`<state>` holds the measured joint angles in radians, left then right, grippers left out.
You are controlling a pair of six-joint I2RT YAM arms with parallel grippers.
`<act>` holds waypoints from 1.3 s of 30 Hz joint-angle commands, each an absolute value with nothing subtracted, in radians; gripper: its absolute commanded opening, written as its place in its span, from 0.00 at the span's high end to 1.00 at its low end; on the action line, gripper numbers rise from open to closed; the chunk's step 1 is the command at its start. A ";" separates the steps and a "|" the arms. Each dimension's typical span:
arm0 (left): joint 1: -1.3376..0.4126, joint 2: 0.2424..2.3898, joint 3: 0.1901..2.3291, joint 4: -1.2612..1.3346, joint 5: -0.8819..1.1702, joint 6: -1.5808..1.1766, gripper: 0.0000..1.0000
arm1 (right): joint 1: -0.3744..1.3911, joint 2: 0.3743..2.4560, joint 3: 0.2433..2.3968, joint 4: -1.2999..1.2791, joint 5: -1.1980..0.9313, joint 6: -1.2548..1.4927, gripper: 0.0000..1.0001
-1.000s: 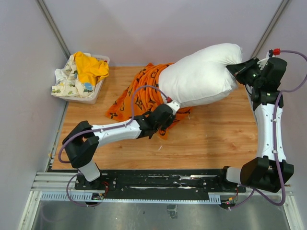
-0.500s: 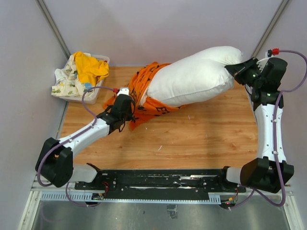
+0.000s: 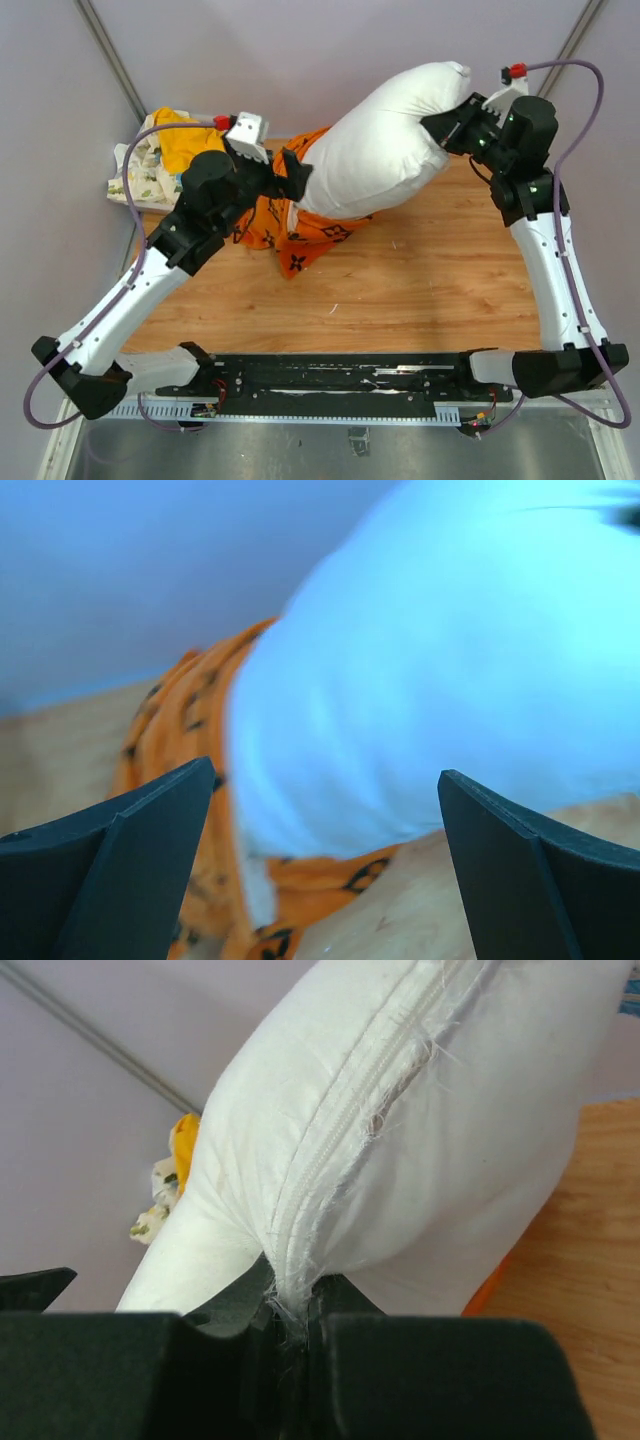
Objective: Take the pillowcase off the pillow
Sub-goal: Remove the pillow from the pillowcase.
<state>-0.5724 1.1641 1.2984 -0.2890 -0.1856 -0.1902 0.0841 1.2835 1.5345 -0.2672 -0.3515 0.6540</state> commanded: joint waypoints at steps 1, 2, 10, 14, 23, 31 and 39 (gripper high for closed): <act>-0.876 1.186 1.301 -0.116 -0.206 0.148 0.01 | 0.234 1.351 1.650 -0.247 -0.310 0.538 0.99; -0.961 1.203 1.280 -0.055 -0.277 0.223 0.01 | 0.271 1.375 1.674 -0.261 -0.303 0.531 0.99; -1.137 1.323 1.219 0.241 -0.440 0.450 0.01 | 0.447 1.443 1.775 -0.340 -0.202 0.440 0.99; -1.137 1.483 1.283 0.423 -0.796 0.600 0.01 | 0.471 1.455 1.788 -0.332 -0.204 0.444 0.99; -1.138 1.231 0.977 0.775 -0.700 0.516 0.01 | 0.489 1.448 1.792 -0.354 -0.177 0.403 0.99; -1.143 0.962 0.680 0.939 -0.604 0.536 0.01 | 0.488 1.472 1.802 -0.342 -0.189 0.400 0.99; -1.098 1.109 0.799 0.785 -0.562 0.584 0.01 | 0.489 1.477 1.802 -0.330 -0.223 0.426 0.99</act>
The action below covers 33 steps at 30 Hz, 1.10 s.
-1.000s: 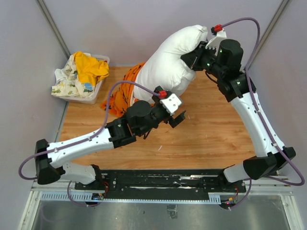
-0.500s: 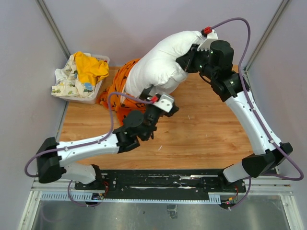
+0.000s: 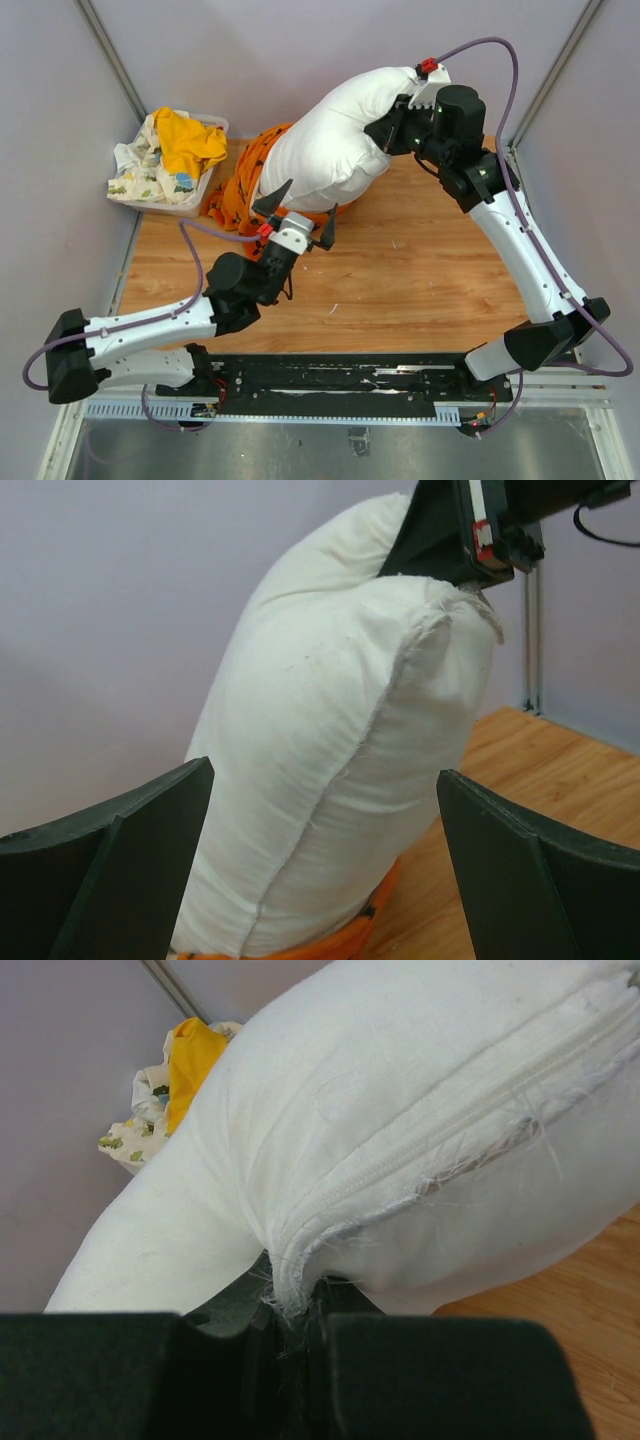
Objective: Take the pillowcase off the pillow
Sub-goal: Remove the pillow from the pillowcase.
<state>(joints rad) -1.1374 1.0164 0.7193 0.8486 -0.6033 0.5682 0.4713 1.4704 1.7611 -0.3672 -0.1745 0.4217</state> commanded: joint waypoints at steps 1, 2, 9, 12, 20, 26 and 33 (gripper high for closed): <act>-1.071 1.141 0.813 0.784 -0.541 0.578 0.01 | 0.489 1.475 1.799 -0.330 -0.225 0.427 0.99; -1.043 1.166 0.824 0.786 -0.514 0.567 0.01 | 0.489 1.472 1.797 -0.331 -0.223 0.429 0.99; -0.909 1.301 0.960 0.697 -0.340 0.503 0.01 | 0.489 1.433 1.780 -0.342 -0.215 0.421 0.99; -0.878 1.361 1.032 0.658 -0.283 0.498 0.01 | 0.489 1.432 1.779 -0.330 -0.235 0.441 0.99; -0.818 1.531 1.280 0.473 -0.032 0.484 1.00 | 0.512 1.457 1.806 -0.345 -0.281 0.437 0.98; -0.696 1.515 1.411 0.491 0.004 0.266 1.00 | 0.482 1.365 1.783 -0.433 -0.123 0.278 0.02; -0.559 1.569 1.766 0.314 -0.145 0.054 1.00 | -0.037 1.162 1.366 -0.033 -0.468 0.683 0.02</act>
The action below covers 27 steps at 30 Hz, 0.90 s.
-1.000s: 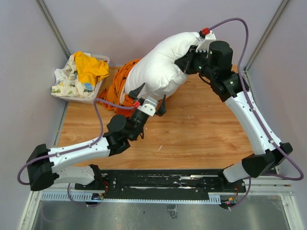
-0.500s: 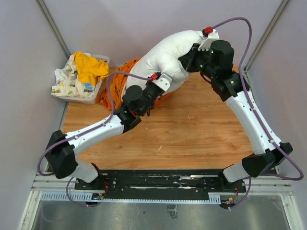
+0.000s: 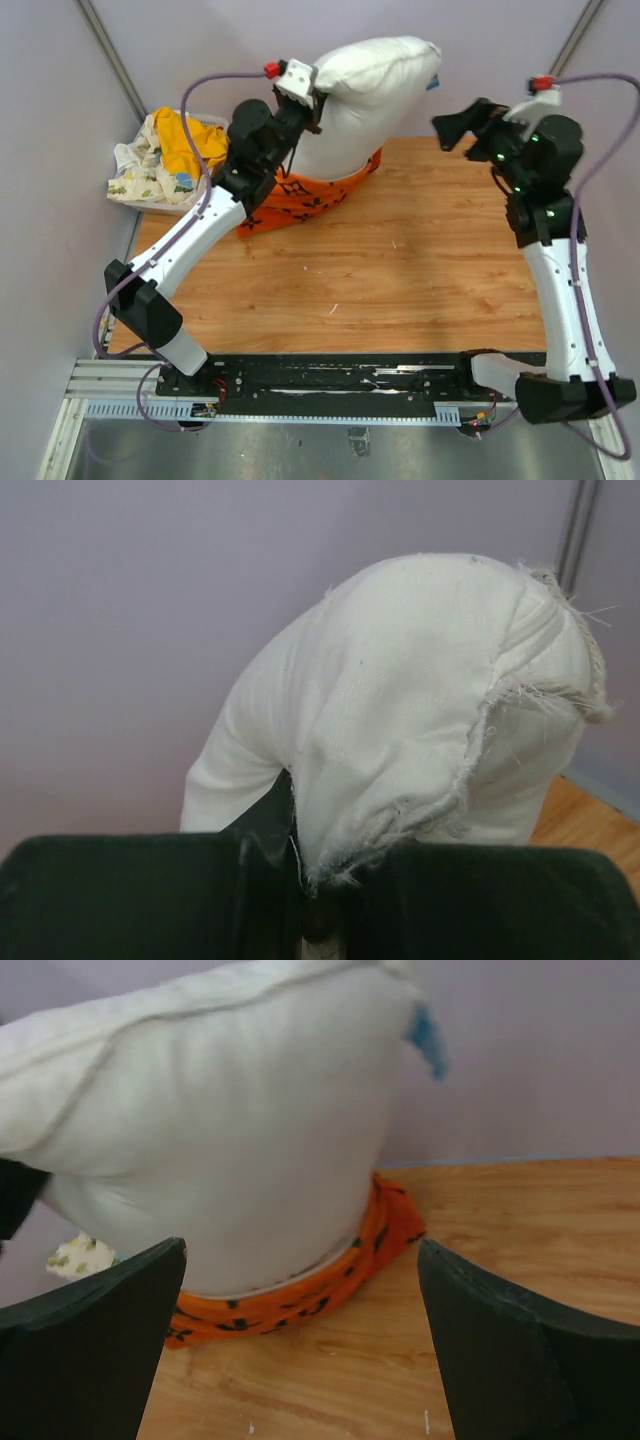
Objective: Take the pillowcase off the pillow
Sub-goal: Remove the pillow from the pillowcase.
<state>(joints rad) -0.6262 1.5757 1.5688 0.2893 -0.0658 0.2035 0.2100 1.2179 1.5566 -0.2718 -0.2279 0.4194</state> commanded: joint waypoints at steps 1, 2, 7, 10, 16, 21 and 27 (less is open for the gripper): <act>-0.549 1.563 1.784 0.307 -0.136 0.024 1.00 | -0.092 1.169 1.310 0.019 -0.497 0.744 0.02; -0.541 1.553 1.791 0.313 -0.136 -0.006 1.00 | -0.118 1.184 1.266 0.045 -0.498 0.777 0.02; -0.519 1.504 1.796 0.377 -0.092 -0.105 1.00 | -0.117 1.359 1.139 0.326 -0.615 0.949 0.01; -0.517 1.509 1.842 0.368 -0.027 -0.146 1.00 | -0.058 1.480 1.160 0.455 -0.706 0.989 0.01; -0.517 1.513 1.928 0.351 0.051 -0.207 1.00 | 0.111 1.616 1.238 0.476 -0.726 0.935 0.01; -0.517 1.507 1.940 0.355 0.065 -0.218 1.00 | 0.230 1.749 1.306 0.509 -0.712 0.980 0.21; -0.517 1.494 1.931 0.356 0.047 -0.197 1.00 | 0.312 1.812 1.354 0.455 -0.692 0.957 0.66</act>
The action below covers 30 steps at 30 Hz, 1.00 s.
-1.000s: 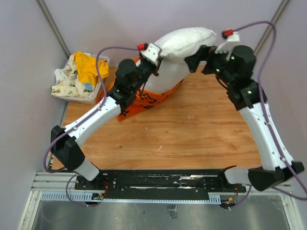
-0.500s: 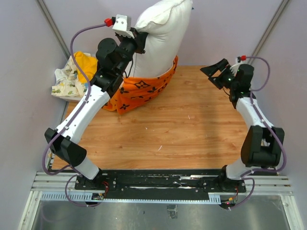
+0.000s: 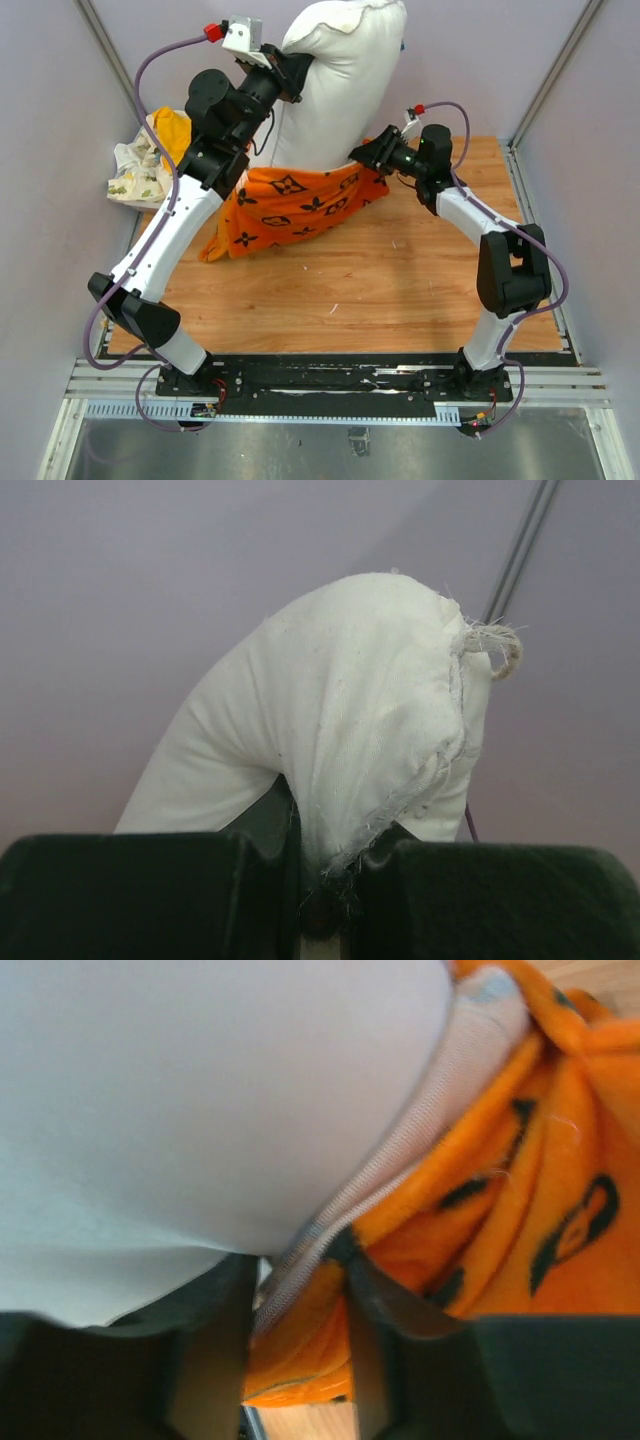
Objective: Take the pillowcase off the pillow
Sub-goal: Remove the pillow from the pillowcase.
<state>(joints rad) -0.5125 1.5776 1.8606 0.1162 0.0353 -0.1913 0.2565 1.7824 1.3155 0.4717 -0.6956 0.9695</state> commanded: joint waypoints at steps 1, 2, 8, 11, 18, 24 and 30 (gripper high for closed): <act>-0.517 1.491 1.923 0.365 0.042 -0.193 1.00 | 0.328 1.812 1.352 0.428 -0.681 0.940 0.72; -0.517 1.488 1.921 0.376 0.036 -0.191 1.00 | 0.340 1.810 1.347 0.400 -0.673 0.920 0.76; -0.517 1.519 1.981 0.393 -0.009 -0.148 1.00 | 0.407 1.802 1.238 0.293 -0.677 0.806 0.78; -0.517 1.557 2.043 0.384 -0.039 -0.121 1.00 | 0.416 1.809 1.128 0.282 -0.679 0.792 0.86; -0.516 1.672 2.288 0.296 -0.170 -0.034 1.00 | 0.416 1.805 0.995 0.218 -0.638 0.694 0.89; -0.511 1.661 2.265 0.291 -0.183 -0.012 1.00 | 0.407 1.717 1.067 0.049 -0.552 0.577 0.84; -0.511 1.667 2.215 0.276 -0.112 -0.011 1.00 | 0.396 1.527 1.212 -0.121 -0.461 0.433 0.16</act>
